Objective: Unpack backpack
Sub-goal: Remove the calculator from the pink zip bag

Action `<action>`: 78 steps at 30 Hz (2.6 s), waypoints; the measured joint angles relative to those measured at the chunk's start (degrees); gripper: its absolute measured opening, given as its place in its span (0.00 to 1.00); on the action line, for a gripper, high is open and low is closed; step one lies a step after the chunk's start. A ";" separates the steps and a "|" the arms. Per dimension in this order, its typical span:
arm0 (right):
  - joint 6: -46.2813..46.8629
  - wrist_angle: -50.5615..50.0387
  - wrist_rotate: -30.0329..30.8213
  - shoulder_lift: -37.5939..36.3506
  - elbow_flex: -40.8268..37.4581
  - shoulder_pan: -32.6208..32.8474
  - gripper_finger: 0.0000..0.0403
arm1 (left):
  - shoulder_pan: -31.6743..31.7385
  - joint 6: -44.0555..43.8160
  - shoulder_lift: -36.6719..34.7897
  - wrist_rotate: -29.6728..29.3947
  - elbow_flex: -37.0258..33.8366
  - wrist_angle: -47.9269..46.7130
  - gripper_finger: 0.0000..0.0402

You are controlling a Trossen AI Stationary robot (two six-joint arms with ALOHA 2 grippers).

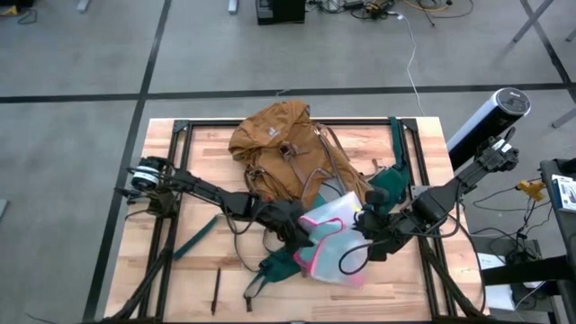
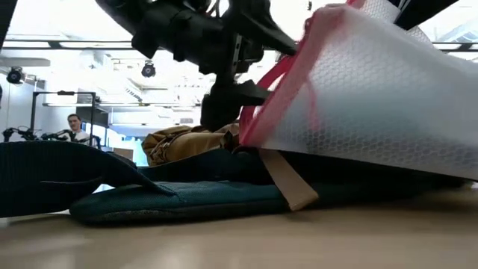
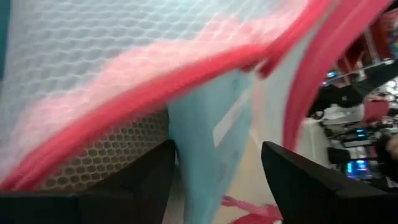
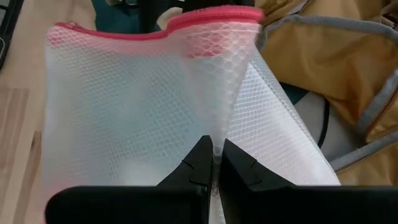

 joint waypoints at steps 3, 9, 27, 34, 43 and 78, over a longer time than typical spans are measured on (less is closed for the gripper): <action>-0.10 0.84 0.00 0.00 -0.25 -0.02 0.00 | -0.08 -0.85 0.59 0.63 0.09 -0.01 0.55; -0.20 2.86 0.01 0.00 -0.73 -0.02 0.00 | -0.72 -3.93 1.46 3.82 0.08 -0.04 0.51; -0.04 7.73 0.43 0.00 -4.30 -0.04 0.00 | -4.10 -5.22 8.26 -2.00 0.60 9.56 0.50; 2.21 8.86 -1.89 0.00 -7.09 0.10 0.00 | -4.24 -5.16 11.73 -3.37 3.46 9.80 0.49; 4.03 9.63 -6.31 3.15 -8.58 0.35 0.00 | -4.33 -2.82 12.69 -5.67 6.08 8.97 0.49; 3.29 16.08 -11.85 17.07 -8.88 -3.08 0.00 | -7.03 -8.50 16.92 -4.27 6.32 13.12 0.51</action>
